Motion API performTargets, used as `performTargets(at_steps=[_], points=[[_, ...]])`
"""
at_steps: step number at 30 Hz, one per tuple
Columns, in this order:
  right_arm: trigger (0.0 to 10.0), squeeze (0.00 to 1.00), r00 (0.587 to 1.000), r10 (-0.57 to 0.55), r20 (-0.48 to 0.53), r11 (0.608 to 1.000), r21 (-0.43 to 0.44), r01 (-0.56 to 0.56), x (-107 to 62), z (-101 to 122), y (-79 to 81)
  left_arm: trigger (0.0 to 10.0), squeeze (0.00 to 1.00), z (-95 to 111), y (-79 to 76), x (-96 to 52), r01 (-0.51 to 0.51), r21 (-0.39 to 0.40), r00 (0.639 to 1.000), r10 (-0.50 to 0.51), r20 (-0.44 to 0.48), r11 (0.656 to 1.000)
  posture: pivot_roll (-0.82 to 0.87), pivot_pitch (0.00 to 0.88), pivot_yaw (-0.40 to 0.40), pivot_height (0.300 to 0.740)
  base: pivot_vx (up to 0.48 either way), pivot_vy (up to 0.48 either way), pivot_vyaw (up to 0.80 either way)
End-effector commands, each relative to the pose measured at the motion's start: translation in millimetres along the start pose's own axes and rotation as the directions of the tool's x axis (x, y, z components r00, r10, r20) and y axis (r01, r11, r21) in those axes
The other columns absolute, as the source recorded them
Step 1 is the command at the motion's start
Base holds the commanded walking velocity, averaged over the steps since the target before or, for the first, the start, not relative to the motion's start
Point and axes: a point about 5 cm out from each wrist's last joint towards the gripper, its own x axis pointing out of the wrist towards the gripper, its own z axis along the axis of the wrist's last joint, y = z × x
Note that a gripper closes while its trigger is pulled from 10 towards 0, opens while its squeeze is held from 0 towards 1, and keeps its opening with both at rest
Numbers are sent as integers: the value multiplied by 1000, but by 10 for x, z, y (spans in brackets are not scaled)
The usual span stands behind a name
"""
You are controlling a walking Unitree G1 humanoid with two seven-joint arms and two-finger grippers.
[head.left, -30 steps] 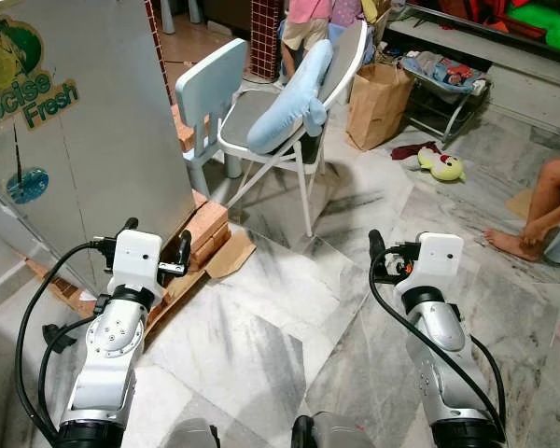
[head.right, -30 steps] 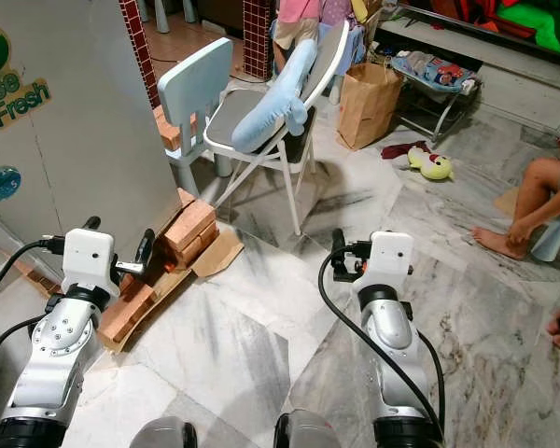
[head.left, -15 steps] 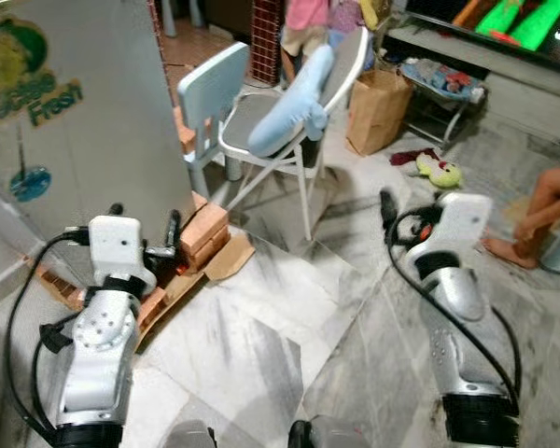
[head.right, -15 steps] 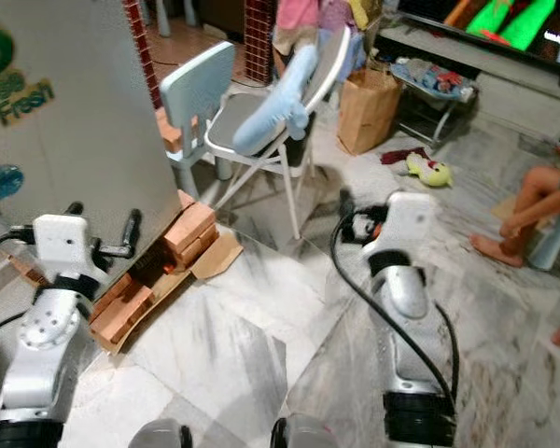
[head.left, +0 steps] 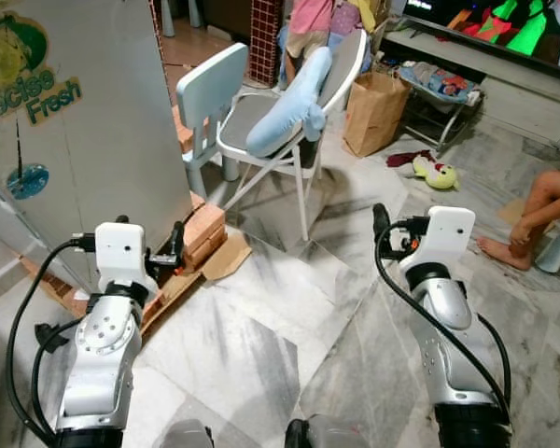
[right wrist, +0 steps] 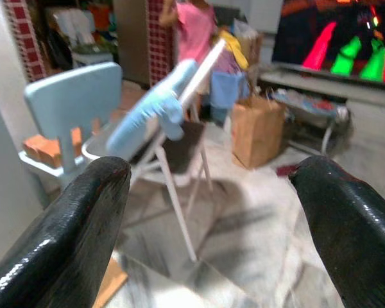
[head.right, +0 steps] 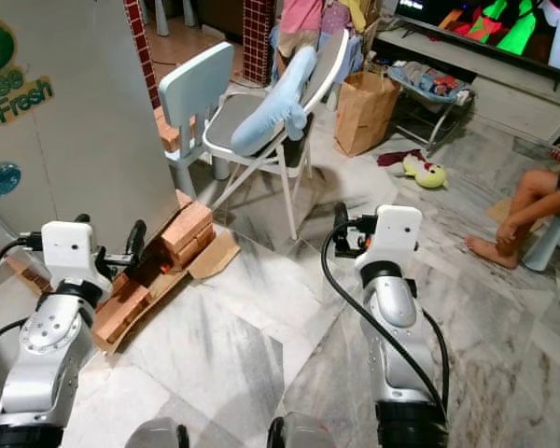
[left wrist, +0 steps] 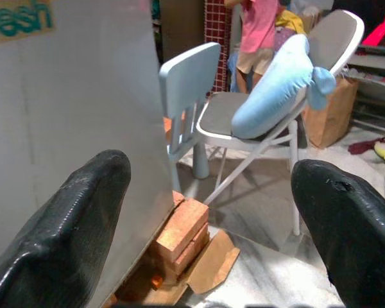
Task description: Restocking fridge
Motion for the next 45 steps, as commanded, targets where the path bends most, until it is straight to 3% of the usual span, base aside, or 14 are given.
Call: performTargets(at_steps=[1,5,14,23,30,33,36,37,40,45], points=[[10000,0,999,13,33,1000,12,-13,7,66,35,10000,0,43,33,-5,-9,21,1000,8,13,1000,39,48,-83,740,0,472,0],[10000,0,1000,14,25,999,41,-15,18,62,52,10000,0,76,43,-13,-13,72,998,8,59,997,39,49,-84,740,0,480,-327],[10000,0,999,19,31,998,56,-21,21,62,78,10000,0,86,47,-16,-8,64,998,4,60,998,43,54,-84,740,0,478,-782],[10000,0,999,39,22,997,62,-40,32,44,109,10000,0,75,56,-14,-32,64,998,28,58,997,44,56,-86,740,0,475,0],[10000,0,1000,21,-20,1000,-14,-21,61,-15,69,10000,0,56,56,-25,-59,71,997,55,56,996,48,58,-96,740,0,37,0],[10000,0,997,71,-28,997,-37,-72,66,-28,134,10000,0,33,56,-40,-62,44,997,61,41,997,49,60,-104,740,0,0,0],[10000,0,998,56,-31,986,-158,-61,68,-34,144,10000,0,24,67,-44,-64,43,997,63,38,997,51,60,-106,740,0,0,0],[10000,0,998,56,-31,986,-158,-61,68,-34,144,10000,0,24,67,-44,-64,43,997,63,38,997,51,60,-106,740,0,0,0],[10000,0,994,93,-51,995,-21,-94,41,-56,151,10000,0,27,60,-38,-58,43,998,56,38,997,52,59,-105,740,0,0,0],[10000,0,998,44,-42,997,-54,-47,57,-39,104,10000,0,31,52,-31,-51,40,998,49,38,998,50,60,-103,740,0,432,0]])
